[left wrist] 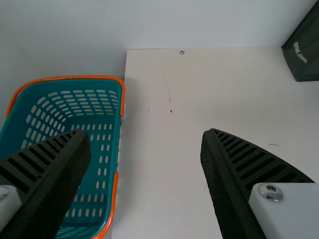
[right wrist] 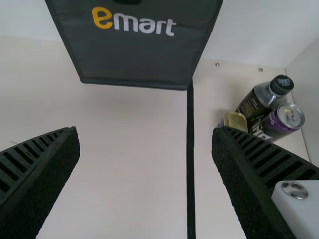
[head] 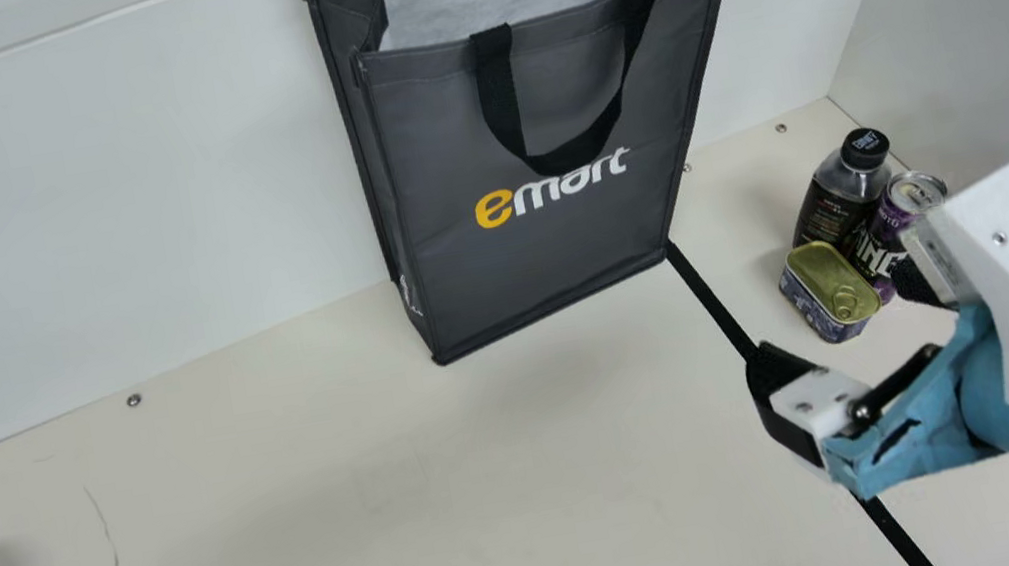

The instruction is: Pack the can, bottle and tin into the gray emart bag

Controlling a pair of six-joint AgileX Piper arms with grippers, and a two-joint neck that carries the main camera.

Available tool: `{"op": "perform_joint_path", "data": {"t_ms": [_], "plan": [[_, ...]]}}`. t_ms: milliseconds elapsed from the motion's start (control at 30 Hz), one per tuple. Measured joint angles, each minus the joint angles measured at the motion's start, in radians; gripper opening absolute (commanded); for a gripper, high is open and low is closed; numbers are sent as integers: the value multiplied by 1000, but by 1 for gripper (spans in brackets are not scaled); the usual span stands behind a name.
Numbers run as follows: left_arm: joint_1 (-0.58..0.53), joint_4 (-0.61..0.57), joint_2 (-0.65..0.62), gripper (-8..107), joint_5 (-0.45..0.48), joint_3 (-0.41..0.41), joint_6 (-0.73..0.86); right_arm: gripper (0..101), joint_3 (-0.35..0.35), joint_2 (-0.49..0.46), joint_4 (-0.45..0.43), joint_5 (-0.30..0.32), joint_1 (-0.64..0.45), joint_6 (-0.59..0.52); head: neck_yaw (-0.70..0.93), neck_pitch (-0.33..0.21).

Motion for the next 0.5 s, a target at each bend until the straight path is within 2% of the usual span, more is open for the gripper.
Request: {"op": "perform_joint_path", "data": {"t_ms": [500], "plan": [[0, 0, 0, 90, 0, 0, 0, 91, -112, 111, 54, -25, -51, -137, 0, 0]]}}
